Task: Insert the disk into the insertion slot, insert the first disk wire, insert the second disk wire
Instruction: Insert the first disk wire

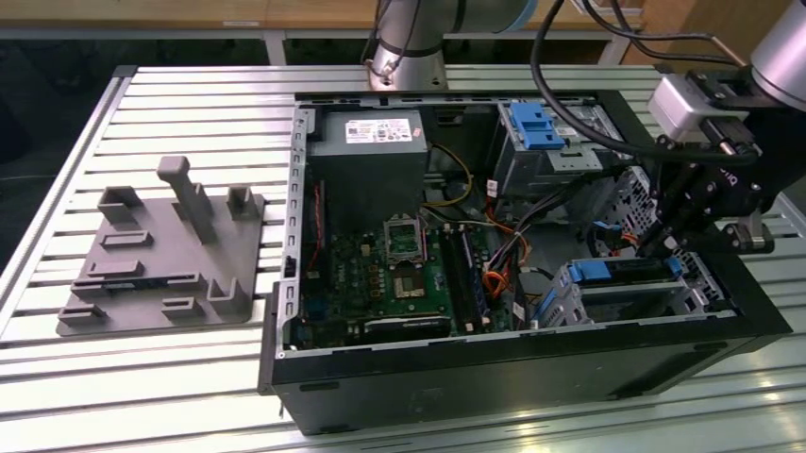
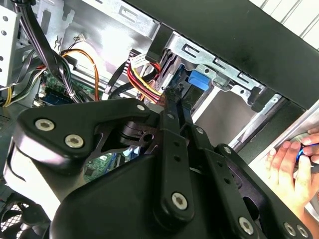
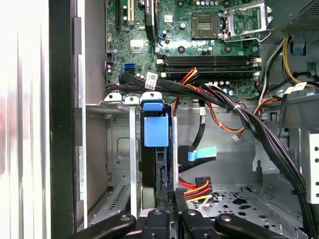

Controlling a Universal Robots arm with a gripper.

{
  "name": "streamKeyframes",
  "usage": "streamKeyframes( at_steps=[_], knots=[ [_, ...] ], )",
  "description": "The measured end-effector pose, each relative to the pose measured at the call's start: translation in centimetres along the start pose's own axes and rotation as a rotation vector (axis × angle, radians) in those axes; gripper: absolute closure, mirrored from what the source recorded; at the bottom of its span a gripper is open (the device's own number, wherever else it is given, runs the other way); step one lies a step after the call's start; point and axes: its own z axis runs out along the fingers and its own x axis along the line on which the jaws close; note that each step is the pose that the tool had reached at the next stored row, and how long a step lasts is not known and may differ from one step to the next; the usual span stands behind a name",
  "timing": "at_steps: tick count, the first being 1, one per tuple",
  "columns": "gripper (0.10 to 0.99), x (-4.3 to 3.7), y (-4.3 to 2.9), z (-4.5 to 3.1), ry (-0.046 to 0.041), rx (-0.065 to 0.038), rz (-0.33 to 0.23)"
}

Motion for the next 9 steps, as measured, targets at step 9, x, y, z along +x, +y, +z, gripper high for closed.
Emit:
streamKeyframes(
  at_steps=[9],
  knots=[
    [0.922, 0.07, -0.01, 0.07, -0.0059, 0.0, 0.0]
  ],
)
